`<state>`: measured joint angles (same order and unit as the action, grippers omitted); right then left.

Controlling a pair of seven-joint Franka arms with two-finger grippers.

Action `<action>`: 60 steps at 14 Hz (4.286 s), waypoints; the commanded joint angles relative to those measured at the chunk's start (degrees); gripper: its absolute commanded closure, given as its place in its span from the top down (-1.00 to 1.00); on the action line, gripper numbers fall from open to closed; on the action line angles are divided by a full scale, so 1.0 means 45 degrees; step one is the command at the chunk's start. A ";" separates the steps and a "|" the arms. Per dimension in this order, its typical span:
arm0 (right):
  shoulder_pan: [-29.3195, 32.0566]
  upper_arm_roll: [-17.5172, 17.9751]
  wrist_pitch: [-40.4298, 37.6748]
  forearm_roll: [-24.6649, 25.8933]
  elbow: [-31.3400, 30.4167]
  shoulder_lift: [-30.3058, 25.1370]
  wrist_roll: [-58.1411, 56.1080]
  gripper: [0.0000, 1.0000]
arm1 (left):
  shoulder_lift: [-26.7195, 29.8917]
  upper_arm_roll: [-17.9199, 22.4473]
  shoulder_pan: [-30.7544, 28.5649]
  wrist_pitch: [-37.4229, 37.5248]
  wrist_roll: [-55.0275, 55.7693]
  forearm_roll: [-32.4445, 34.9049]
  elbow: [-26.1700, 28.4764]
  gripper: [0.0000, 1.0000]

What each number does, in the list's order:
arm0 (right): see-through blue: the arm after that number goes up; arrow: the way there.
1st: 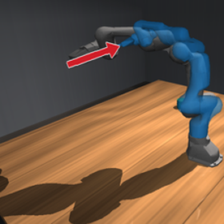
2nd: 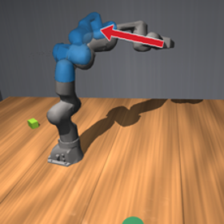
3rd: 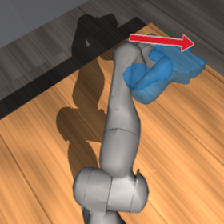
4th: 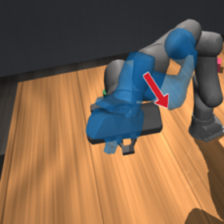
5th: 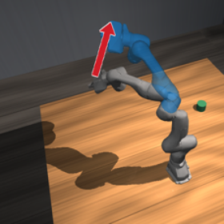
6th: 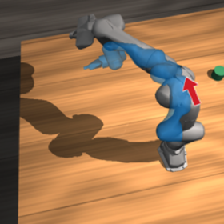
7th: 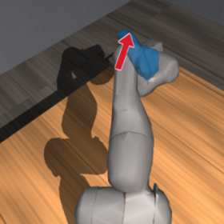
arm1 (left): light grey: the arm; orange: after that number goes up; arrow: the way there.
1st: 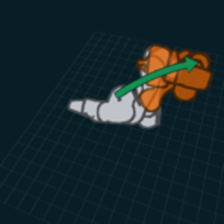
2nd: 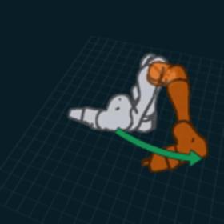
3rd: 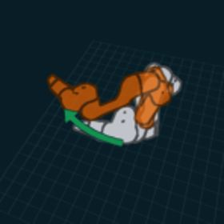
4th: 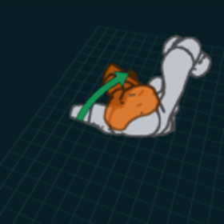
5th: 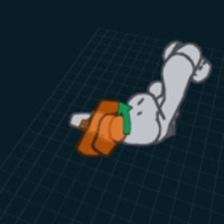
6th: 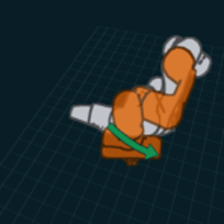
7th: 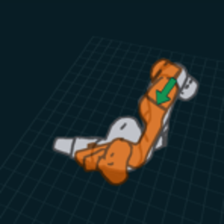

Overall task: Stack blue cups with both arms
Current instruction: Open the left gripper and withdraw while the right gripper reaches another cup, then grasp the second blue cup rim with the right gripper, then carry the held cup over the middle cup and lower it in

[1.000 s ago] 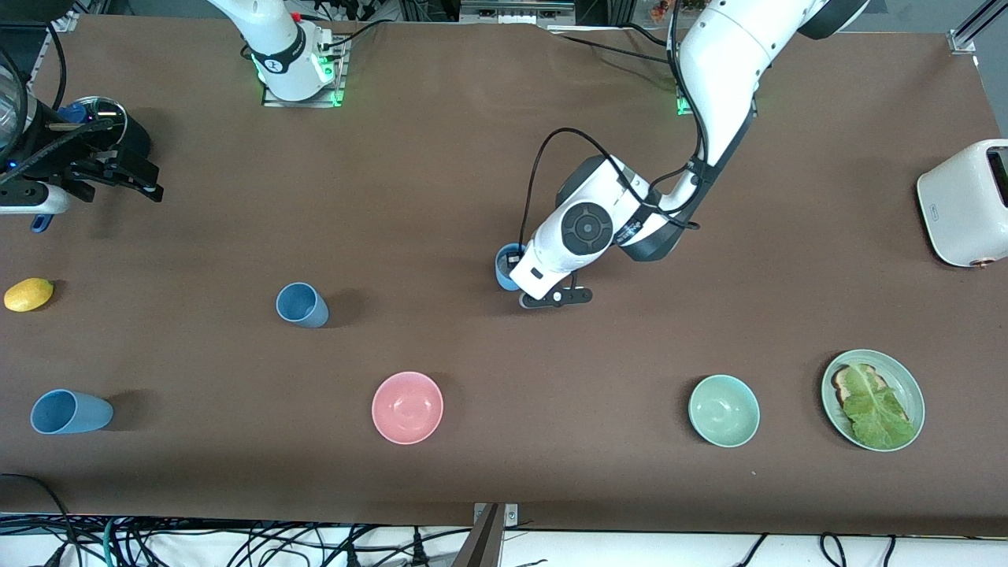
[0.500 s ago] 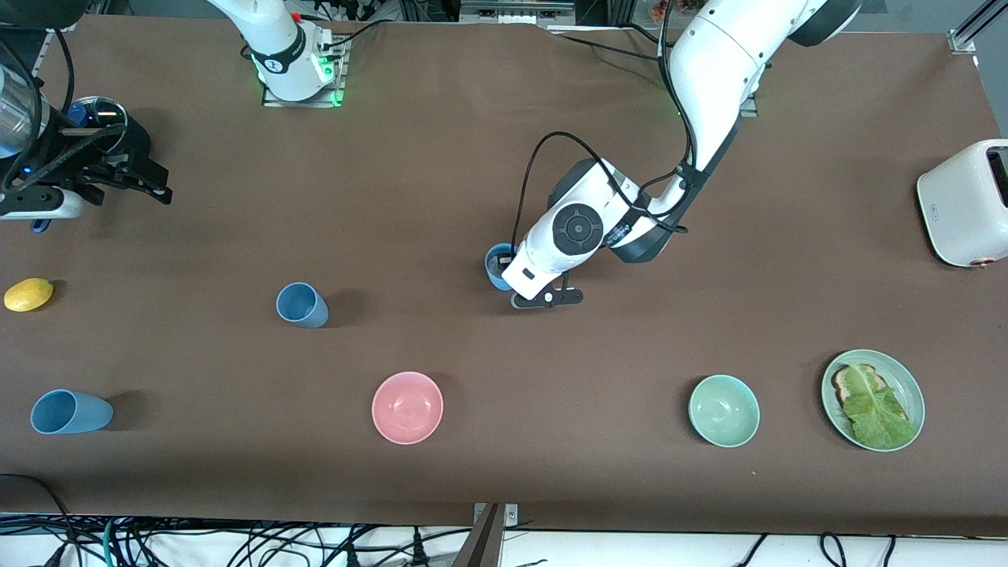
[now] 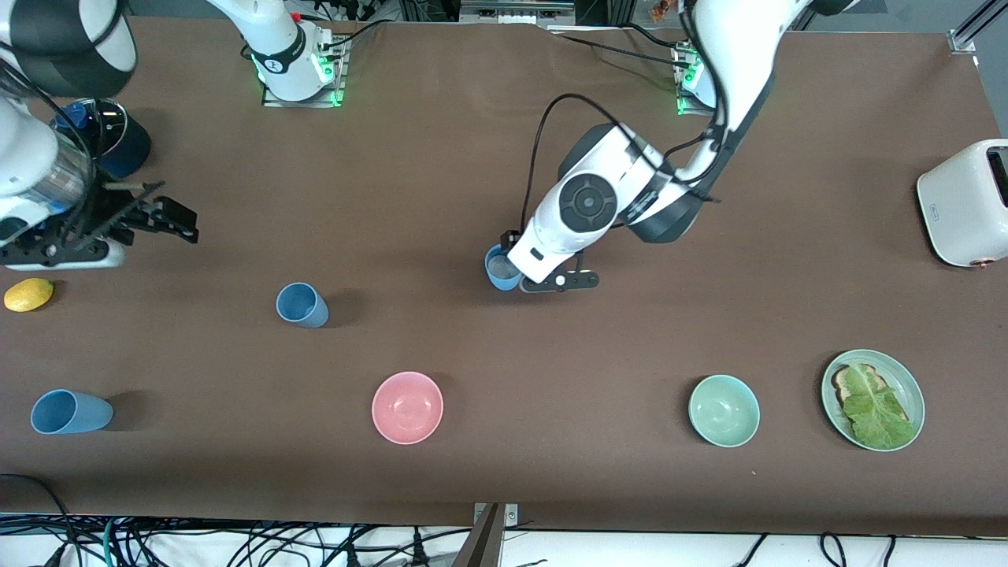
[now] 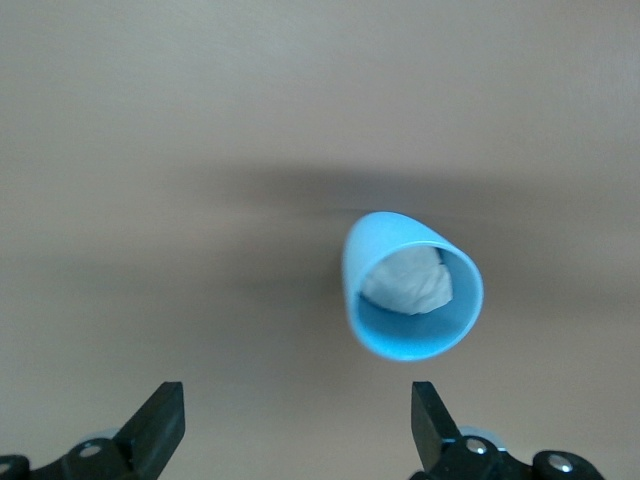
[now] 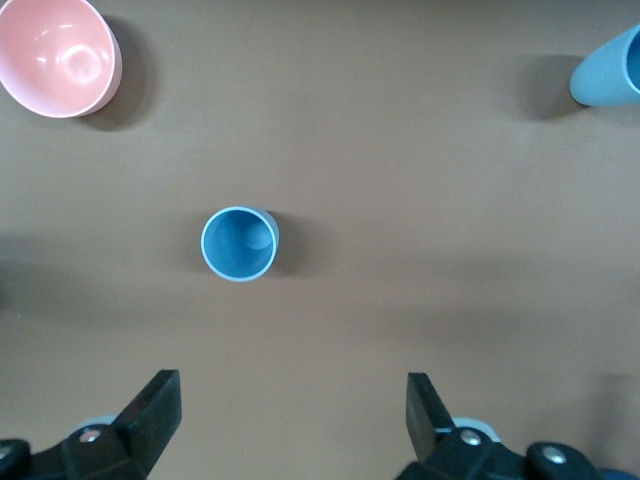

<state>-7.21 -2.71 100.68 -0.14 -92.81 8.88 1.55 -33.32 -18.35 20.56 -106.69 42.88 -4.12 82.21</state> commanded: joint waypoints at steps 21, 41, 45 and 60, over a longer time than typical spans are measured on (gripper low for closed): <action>-0.0800 -0.0002 0.7724 -0.0144 -0.3947 0.3182 0.0262 0.93 | 0.8616 0.3629 -0.4627 0.2284 -0.9508 0.0604 0.4638 1.00; -0.0917 0.0174 0.7883 -0.0652 -0.3675 0.3614 0.0887 -1.00 | 0.8030 0.3081 -0.5136 0.3923 -0.9450 0.0467 0.3488 1.00; -0.0937 0.0582 0.7067 -0.0652 -0.2877 0.3185 0.0808 -1.00 | 0.8030 0.3081 -0.5253 0.3964 -0.9469 0.0467 0.3468 1.00; -0.6090 0.1072 0.1788 -0.0125 0.2711 0.3768 0.9202 -1.00 | 0.8030 0.3081 -0.5253 0.4081 -0.9372 0.0487 0.3469 1.00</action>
<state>-32.20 2.76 110.41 -1.58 -84.89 23.41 38.71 3.42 -4.44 -2.78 -89.76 1.01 -0.87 99.47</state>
